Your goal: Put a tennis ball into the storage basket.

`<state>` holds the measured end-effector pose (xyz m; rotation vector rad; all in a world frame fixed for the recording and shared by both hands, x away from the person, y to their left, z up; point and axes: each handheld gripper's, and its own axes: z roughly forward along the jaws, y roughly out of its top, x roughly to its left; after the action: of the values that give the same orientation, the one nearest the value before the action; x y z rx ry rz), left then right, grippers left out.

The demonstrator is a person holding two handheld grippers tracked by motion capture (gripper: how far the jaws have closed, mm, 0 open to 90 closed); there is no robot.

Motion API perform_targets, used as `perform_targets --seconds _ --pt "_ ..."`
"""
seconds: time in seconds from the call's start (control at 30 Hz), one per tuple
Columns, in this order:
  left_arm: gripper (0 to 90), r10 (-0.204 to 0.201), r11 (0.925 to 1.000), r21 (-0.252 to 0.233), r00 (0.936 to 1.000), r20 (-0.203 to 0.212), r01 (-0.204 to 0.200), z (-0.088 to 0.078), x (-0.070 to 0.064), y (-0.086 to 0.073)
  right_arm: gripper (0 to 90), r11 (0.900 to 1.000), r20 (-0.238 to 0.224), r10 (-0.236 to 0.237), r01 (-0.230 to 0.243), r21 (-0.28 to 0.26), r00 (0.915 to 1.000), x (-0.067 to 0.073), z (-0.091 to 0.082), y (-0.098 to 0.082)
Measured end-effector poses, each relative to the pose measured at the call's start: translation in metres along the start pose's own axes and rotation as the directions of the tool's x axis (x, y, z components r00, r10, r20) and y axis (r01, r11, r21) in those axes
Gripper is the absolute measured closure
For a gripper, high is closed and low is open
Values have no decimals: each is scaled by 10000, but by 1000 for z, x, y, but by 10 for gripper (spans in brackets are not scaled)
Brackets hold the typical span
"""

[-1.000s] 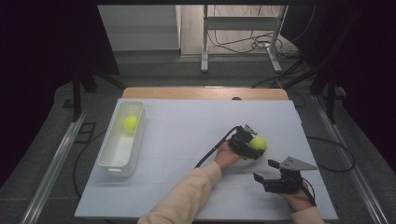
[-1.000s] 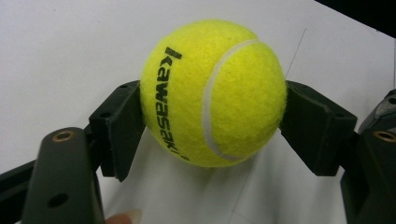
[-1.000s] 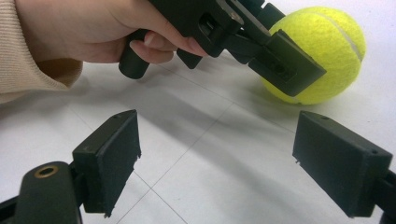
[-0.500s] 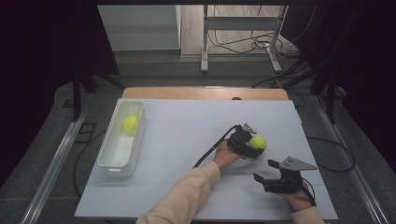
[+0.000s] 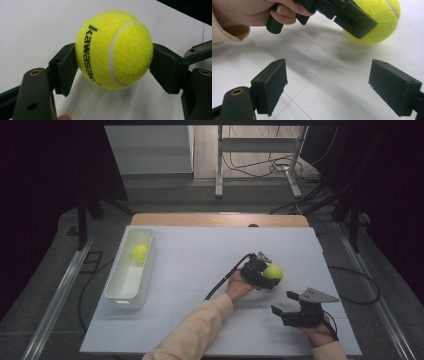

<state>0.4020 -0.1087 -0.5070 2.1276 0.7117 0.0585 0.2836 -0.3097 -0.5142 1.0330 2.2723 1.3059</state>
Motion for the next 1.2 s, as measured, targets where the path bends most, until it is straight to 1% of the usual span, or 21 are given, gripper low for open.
perform_targets --seconds 0.1,0.13,0.2,0.3,0.4,0.43,0.7,0.87,1.2 --pt "272 -63 10000 -42 10000 -36 63 -2 1 -2 157 10000 4 -6 6 9 10000 0 0 0" --pt "272 -14 10000 -3 10000 -62 14 -4 2 -3 157 10000 6 -8 8 10 10000 0 0 0" --pt "271 -88 9999 -66 9999 -148 87 -6 2 -4 157 10000 29 -30 30 19 10000 0 0 0" --pt "272 -128 9998 -140 9998 -163 126 -8 3 -5 157 10000 46 -35 35 30 10000 0 0 0" --pt "271 -49 9999 -148 9998 -204 46 -12 3 -6 157 10000 59 -40 40 41 10000 0 0 0" --pt "271 -89 9998 -195 9998 -204 85 -13 3 -7 157 10000 53 -41 40 29 10000 0 0 0" --pt "271 -3 9995 -323 9997 -261 -6 -23 3 -10 157 10000 79 -44 43 38 10000 0 1 0" --pt "272 32 9992 -397 9995 -326 -45 -32 4 -14 157 9999 80 -98 97 69 9999 0 1 0" --pt "271 17 9982 -594 9993 -387 -40 -44 5 -20 157 9999 111 -117 116 84 9999 0 1 0"
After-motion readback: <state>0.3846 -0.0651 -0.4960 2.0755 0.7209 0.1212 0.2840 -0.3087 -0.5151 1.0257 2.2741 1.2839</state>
